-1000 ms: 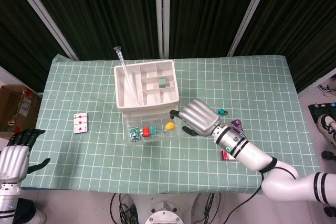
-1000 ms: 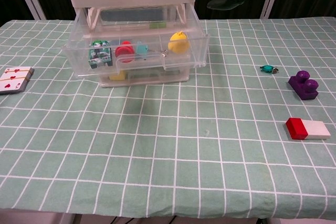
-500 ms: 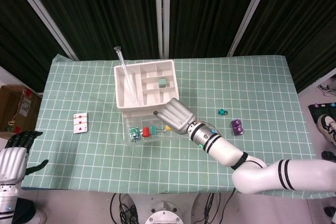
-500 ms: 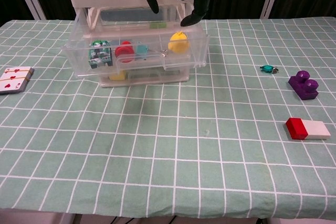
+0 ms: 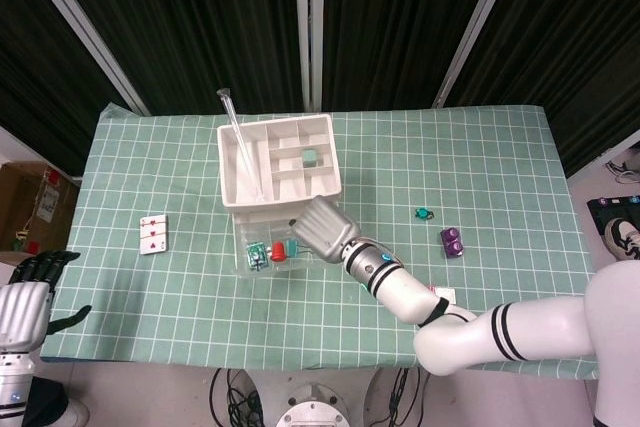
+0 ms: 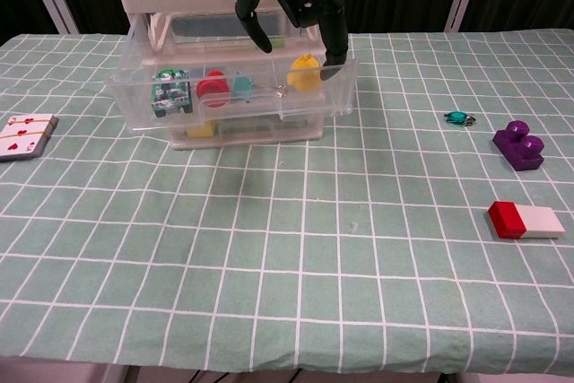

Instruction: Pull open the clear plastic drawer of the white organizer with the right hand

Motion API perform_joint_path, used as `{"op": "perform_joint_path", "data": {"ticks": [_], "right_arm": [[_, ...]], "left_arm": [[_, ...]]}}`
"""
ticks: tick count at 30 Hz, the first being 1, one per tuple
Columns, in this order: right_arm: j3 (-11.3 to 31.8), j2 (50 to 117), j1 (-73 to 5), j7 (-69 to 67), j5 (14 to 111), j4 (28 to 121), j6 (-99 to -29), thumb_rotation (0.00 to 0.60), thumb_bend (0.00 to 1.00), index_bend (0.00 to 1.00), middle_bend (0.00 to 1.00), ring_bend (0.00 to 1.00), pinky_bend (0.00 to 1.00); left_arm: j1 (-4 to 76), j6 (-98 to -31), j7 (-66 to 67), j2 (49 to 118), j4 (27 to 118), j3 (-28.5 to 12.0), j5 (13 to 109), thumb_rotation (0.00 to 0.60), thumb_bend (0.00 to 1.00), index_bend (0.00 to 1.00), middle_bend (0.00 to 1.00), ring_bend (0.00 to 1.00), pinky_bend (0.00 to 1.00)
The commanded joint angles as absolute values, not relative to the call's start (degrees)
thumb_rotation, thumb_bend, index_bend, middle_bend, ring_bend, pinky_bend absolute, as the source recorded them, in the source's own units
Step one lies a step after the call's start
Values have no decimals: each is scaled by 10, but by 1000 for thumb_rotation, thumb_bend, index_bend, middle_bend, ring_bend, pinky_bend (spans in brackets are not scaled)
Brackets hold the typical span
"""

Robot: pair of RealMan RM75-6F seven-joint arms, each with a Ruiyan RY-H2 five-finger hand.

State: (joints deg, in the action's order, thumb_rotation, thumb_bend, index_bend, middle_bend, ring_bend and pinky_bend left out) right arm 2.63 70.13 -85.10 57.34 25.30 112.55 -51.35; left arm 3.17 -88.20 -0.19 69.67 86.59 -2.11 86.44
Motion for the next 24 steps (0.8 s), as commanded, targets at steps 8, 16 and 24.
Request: {"op": "perform_joint_path", "data": {"ticks": [8,16,24], "right_arm": [[10,723,-876,583,220,1107,-518,600,63,399,938,987,971],[5,738,-879,569,221,1087,-518,600,163,551,943,991,973],[20,734,-860,530,274,1094,-541,600,217,681,949,995,978]], "left_arm": [[31,-882,-10,702,856,-22,863,600,0,241,234,181,202],[31,-883,-15,704,850,-24,863,600,0,241,235,182,202],[31,-882,-16,703,848,-25,863,600,0,241,234,181,202]]}}
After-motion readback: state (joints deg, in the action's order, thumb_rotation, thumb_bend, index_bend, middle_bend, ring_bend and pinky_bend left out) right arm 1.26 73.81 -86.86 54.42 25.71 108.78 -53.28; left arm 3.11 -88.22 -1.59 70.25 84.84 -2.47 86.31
